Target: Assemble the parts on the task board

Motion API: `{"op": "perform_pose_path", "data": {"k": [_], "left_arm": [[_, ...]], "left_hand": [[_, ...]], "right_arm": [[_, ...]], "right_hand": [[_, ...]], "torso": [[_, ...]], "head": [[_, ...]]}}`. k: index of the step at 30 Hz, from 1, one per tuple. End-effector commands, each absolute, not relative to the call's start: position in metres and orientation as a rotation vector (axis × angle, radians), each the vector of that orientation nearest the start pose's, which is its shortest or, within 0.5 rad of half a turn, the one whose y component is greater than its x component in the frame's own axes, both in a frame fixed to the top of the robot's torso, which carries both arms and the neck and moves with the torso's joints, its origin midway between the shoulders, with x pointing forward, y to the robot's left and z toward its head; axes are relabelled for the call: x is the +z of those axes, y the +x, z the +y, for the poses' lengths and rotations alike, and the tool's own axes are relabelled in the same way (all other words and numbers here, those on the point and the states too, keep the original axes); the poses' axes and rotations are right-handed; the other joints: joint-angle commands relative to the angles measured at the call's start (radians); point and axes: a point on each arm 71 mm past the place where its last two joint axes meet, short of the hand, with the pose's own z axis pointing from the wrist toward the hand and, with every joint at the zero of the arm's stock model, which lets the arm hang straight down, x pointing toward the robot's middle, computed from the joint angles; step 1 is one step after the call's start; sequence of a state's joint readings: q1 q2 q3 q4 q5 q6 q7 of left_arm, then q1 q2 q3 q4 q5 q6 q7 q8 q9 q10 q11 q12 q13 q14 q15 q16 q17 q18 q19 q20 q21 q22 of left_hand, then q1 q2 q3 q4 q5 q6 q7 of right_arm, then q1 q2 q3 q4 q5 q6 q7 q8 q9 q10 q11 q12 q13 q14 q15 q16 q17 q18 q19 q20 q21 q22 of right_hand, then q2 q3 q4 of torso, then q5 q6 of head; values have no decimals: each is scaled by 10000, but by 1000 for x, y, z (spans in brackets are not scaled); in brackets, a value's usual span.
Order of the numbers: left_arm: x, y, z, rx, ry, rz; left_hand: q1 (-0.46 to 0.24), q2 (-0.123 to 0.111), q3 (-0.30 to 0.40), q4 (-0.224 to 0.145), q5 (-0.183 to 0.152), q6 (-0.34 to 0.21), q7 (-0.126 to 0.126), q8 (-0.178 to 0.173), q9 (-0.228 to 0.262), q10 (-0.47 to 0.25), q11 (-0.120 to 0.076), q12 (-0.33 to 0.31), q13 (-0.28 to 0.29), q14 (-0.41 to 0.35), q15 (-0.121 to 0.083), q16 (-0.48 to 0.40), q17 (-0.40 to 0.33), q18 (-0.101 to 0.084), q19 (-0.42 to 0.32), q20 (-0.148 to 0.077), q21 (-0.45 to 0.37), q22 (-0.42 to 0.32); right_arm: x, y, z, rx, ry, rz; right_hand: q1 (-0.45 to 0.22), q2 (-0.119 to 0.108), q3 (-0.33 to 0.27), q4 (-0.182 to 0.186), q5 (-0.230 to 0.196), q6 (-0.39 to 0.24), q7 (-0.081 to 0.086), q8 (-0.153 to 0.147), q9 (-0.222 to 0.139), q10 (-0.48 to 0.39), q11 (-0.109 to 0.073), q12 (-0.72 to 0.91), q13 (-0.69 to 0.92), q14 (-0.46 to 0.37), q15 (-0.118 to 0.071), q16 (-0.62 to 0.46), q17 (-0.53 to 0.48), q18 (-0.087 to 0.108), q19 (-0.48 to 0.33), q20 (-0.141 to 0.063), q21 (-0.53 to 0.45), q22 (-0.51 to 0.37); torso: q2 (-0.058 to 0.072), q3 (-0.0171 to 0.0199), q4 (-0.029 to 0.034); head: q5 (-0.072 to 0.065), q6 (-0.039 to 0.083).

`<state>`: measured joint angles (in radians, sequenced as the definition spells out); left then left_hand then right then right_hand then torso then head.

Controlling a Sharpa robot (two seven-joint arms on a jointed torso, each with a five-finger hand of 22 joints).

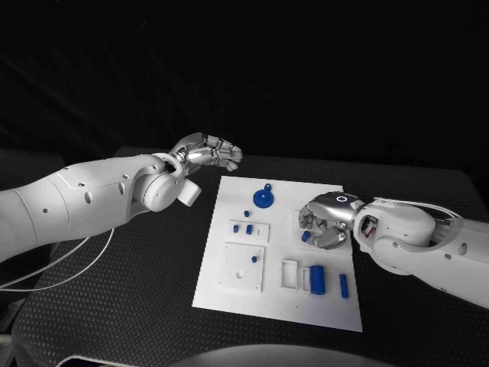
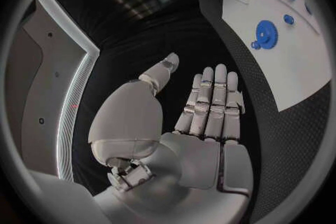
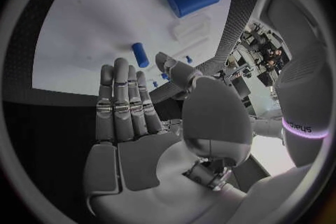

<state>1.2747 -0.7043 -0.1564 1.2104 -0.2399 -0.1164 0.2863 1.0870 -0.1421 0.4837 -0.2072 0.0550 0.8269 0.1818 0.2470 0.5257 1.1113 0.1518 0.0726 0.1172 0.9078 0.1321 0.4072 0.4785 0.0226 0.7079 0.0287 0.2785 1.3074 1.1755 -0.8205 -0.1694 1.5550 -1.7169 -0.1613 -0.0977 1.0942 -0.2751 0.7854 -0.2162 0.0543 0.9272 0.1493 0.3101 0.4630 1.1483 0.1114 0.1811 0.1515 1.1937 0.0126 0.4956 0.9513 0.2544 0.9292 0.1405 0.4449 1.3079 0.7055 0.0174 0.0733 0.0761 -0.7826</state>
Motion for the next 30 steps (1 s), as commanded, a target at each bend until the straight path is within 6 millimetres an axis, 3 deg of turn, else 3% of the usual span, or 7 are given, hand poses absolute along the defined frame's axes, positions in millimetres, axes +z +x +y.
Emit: {"op": "perform_pose_path", "data": {"k": [1,10,26,30], "left_arm": [[-201,537,219,-13917,-8303,16831],[-201,537,218,-13957,-8293,16855],[-201,536,216,-13996,-8286,16887],[-201,536,216,-14009,-8284,16888]], "left_hand": [[91,-24,-13,50,21,-41,45,40,-14,81,5,2,-11,34,-28,-32,16,89,44,4,-70,51],[88,-20,-14,54,22,-42,45,41,-16,82,5,2,-14,33,-28,-33,18,88,46,4,-76,54],[82,-17,-17,62,21,-45,46,42,-20,80,6,1,-21,31,-27,-36,22,87,48,5,-87,60],[82,-16,-17,63,22,-45,46,43,-20,81,6,1,-22,31,-27,-37,23,87,49,4,-89,61]], "right_arm": [[-249,446,-175,5150,-5967,18289],[-252,447,-172,5136,-6041,18349],[-268,442,-166,5207,-6141,18582],[-266,443,-167,5180,-6028,18243]], "right_hand": [[169,107,134,13,-56,117,0,74,24,114,-20,66,20,-2,-83,50,20,74,65,-18,46,226],[250,604,386,27,-59,378,-123,252,100,404,-128,198,78,120,-173,139,76,74,176,-60,144,223],[168,573,386,-34,-59,409,-141,278,111,452,-148,208,87,148,-192,160,95,74,206,-78,182,220],[321,791,544,-136,-58,557,-210,371,155,630,-214,296,136,194,-236,185,112,74,245,-115,211,213]], "torso": [[-4,-4,7],[-4,-4,0],[-3,2,4],[-9,-1,-4]], "head": [[-2,-10],[8,-31],[43,-117],[47,-123]]}}
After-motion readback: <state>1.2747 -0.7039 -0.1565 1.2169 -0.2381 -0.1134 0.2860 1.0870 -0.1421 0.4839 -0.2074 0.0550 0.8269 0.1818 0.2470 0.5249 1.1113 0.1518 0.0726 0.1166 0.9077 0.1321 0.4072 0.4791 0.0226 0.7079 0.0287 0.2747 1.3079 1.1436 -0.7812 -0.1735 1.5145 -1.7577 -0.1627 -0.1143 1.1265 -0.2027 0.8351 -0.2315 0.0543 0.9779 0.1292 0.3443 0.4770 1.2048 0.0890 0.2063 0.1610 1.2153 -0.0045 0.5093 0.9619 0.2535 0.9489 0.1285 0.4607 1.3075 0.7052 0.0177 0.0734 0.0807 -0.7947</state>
